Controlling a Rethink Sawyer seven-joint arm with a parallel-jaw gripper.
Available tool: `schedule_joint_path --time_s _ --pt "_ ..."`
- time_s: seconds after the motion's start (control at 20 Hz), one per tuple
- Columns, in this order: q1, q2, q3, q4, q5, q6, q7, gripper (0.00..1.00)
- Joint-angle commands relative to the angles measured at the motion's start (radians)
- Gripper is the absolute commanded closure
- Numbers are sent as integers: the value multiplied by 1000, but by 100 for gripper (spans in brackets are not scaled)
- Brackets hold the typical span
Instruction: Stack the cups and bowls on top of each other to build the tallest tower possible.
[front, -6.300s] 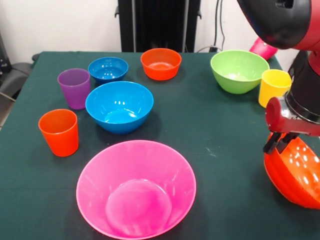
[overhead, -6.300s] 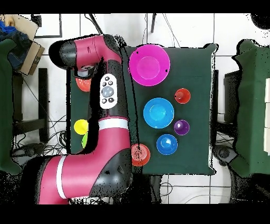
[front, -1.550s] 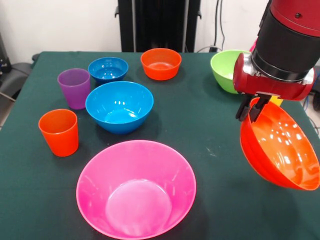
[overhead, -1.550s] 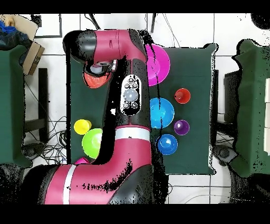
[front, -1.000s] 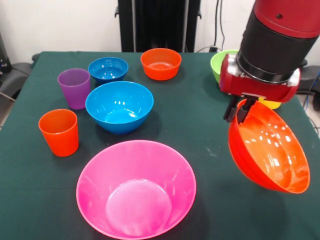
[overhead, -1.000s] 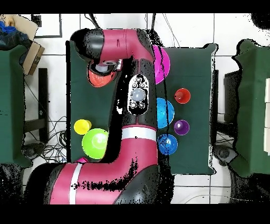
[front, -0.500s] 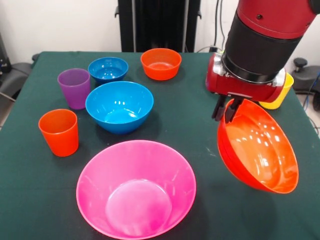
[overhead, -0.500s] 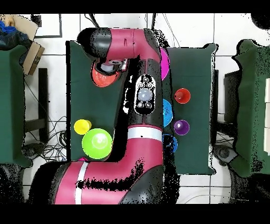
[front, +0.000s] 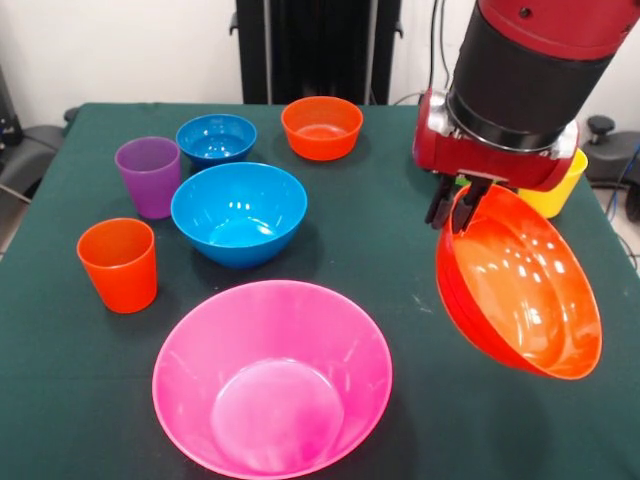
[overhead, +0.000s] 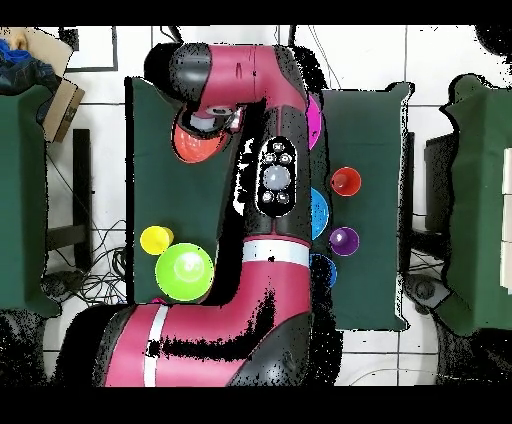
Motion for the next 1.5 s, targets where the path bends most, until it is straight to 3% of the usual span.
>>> schedule_joint_path --time_s 0.05,0.35,0.75,1.5 --pt "-23 8 85 -64 1 113 -68 100" --pt "-37 26 87 -106 6 123 -62 100" --pt "-60 14 90 -80 12 105 -100 100" --pt "-86 28 101 -114 4 123 -136 100"
